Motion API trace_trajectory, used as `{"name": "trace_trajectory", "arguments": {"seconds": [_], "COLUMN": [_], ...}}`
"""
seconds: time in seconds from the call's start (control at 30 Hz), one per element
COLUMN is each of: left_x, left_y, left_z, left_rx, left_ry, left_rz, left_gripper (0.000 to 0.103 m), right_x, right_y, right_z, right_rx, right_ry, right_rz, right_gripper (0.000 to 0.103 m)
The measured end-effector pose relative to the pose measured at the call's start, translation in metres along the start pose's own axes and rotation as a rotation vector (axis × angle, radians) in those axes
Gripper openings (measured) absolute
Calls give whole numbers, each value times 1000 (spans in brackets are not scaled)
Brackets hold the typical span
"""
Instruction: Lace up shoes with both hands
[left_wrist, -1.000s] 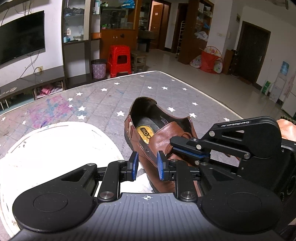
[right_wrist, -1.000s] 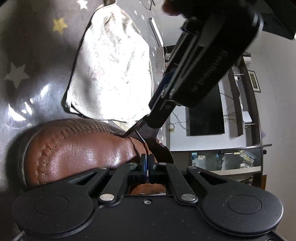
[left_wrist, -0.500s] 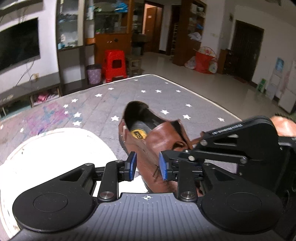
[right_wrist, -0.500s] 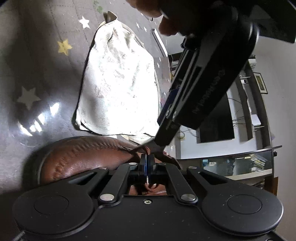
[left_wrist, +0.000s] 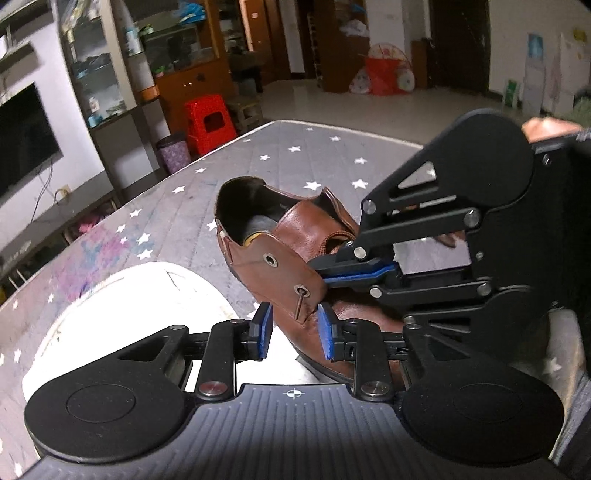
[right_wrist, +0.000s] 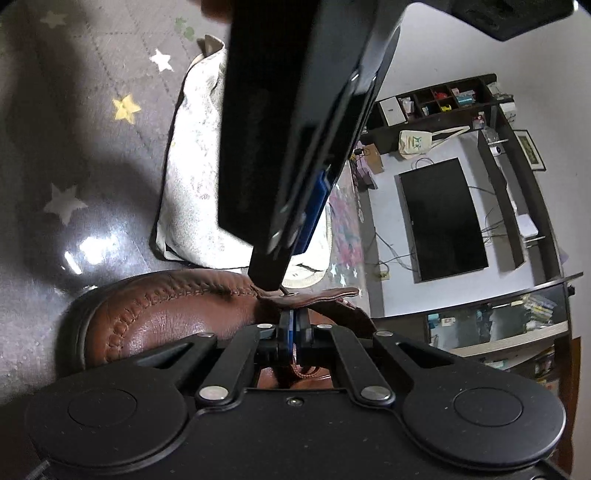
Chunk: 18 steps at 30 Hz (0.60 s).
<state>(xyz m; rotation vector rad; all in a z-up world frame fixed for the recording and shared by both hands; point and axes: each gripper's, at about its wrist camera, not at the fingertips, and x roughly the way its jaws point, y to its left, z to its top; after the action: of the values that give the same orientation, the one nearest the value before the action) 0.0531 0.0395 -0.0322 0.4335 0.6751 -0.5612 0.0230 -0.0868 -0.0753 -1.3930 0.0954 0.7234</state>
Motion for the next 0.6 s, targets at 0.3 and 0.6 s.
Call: {"name": "trace_trajectory", "arguments": {"seconds": [0.3,0.6], "left_x": [15,7], "left_y": [-8,-16], "left_z": [2,-6], "left_rx": [163,91], "left_ry": [26,2], "left_rz": [15,158], "left_gripper": [7,4], "right_x": [1,-5], "right_y": [1,0], "right_z": [-2,1], "right_rx": [0,32], "right_ry": [-20,-20], "right_rz": [8,-11], "right_gripper": [1,7]}}
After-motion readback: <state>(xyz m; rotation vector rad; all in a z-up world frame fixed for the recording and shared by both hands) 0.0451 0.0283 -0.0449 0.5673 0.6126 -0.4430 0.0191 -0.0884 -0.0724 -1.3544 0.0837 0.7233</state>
